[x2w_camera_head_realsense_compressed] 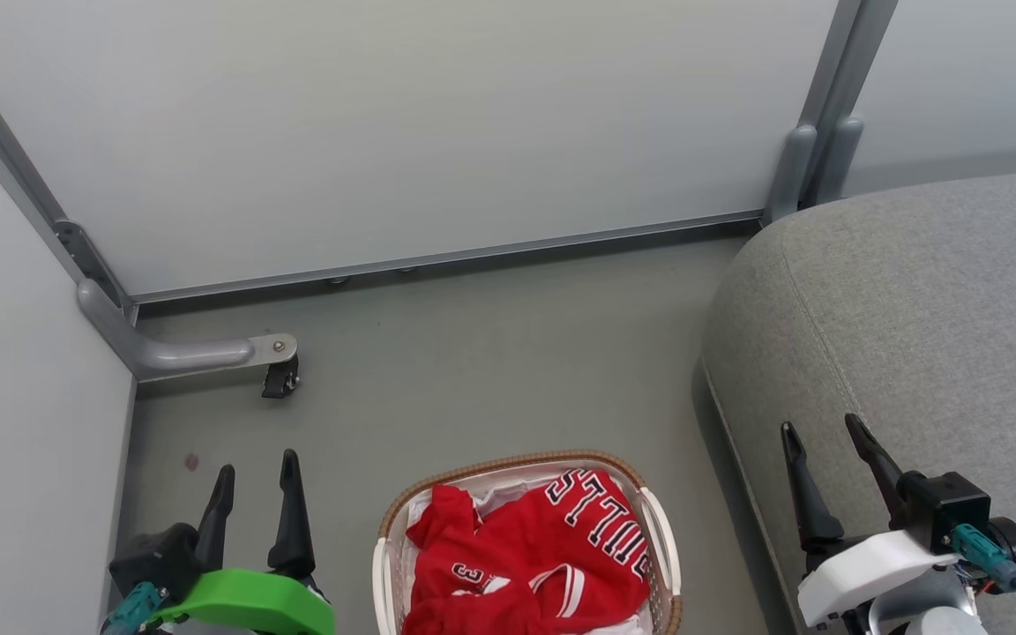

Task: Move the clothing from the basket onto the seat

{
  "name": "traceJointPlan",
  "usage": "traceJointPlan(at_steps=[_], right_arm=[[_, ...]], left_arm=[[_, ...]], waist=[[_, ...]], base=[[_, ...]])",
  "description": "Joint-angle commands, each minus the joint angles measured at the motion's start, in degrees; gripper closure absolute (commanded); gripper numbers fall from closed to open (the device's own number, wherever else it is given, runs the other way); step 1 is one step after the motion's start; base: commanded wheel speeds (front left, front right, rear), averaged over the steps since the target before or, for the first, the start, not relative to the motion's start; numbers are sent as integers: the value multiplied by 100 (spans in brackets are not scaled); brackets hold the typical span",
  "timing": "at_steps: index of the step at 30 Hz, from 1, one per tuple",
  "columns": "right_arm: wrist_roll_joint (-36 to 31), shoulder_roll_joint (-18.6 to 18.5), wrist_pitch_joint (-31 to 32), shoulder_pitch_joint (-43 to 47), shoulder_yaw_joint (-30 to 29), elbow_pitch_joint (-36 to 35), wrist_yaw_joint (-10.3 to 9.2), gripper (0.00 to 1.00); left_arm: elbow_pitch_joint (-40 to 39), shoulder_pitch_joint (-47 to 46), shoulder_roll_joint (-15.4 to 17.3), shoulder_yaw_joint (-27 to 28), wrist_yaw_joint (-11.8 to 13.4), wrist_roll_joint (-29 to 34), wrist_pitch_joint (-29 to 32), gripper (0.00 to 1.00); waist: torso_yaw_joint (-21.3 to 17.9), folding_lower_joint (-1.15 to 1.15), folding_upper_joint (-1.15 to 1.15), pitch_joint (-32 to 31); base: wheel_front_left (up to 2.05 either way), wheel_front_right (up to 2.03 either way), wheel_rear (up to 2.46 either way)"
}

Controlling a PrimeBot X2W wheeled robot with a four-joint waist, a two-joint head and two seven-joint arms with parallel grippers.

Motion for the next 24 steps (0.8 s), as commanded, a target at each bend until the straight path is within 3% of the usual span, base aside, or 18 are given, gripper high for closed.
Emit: traceJointPlan(at_steps=[1,24], right_arm=[[-146,-34,-48,43,9,-46,2,0],[-1053,-43,-266,97,50,-121,2,0]], left_arm=[[2,27,42,-7,25,123,-51,0],[251,63,49,-86,61,807,-262,0]], waist=[[1,0,0,0],[16,0,0,16]], base=[[0,0,0],[0,0,0]])
